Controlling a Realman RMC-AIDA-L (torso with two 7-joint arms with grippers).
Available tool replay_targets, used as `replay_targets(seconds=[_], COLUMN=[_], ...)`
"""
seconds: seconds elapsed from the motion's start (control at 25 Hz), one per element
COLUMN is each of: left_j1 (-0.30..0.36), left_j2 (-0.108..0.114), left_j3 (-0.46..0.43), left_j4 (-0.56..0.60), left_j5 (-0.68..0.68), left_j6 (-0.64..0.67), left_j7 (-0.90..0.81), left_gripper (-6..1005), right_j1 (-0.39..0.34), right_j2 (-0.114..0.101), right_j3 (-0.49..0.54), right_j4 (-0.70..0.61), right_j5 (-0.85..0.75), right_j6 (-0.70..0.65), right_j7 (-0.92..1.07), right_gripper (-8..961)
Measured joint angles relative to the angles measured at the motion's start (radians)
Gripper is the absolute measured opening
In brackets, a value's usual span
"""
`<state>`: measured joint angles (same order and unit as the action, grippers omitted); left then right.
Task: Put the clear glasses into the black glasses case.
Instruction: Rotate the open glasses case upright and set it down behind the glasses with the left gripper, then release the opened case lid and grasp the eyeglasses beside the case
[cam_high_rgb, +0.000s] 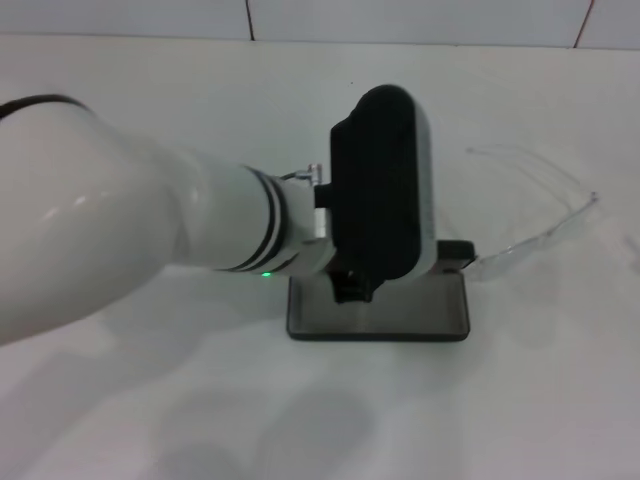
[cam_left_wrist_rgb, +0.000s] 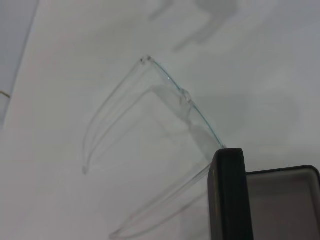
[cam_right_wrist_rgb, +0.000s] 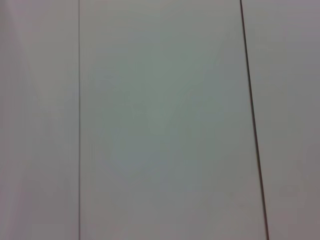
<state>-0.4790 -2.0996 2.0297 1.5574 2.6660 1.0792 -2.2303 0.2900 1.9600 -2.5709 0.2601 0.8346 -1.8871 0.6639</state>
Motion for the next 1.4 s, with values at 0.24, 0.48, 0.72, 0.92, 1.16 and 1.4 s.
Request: replay_targets(seconds=[0.24,0.48,0.72,0.92,1.16,1.4], left_j1=[-0.017,-0.019,-0.007,-0.005,-0.003,0.036], left_j2=[0.0,-0.002,-0.002,-0.001,0.002,0.006], left_j3=[0.019,0.055,0.06,0.06,0.048,-0.048], left_j4=[-0.019,-0.044,-0.049,-0.05,-0.015,0.112], left_j5=[0.002,0.037,0.038,0.038,0.03,-0.111], left_j6=[-0.05,-0.111,-0.141,-0.141,-0.122,-0.031], left_j7=[-0.007,-0.013,-0.015,-0.016,-0.022,0.001], left_gripper=[196,195,227,291,445,439], right_j1=[-0.007,-0.006,-0.012,-0.017,-0.01,0.038], right_j2=[0.0,0.0,0.002,0.002,0.002,-0.032], right_j3=[0.0,0.0,0.0,0.0,-0.007,-0.063], right_j4=[0.001,-0.001,0.004,0.006,0.011,0.078], right_j5=[0.0,0.0,0.005,0.024,0.021,0.014], right_j6=[-0.001,-0.006,-0.014,-0.019,-0.003,0.001], right_j7=[-0.002,-0.003,-0.003,-0.003,-0.012,0.026], right_gripper=[859,859,858,858,857,856])
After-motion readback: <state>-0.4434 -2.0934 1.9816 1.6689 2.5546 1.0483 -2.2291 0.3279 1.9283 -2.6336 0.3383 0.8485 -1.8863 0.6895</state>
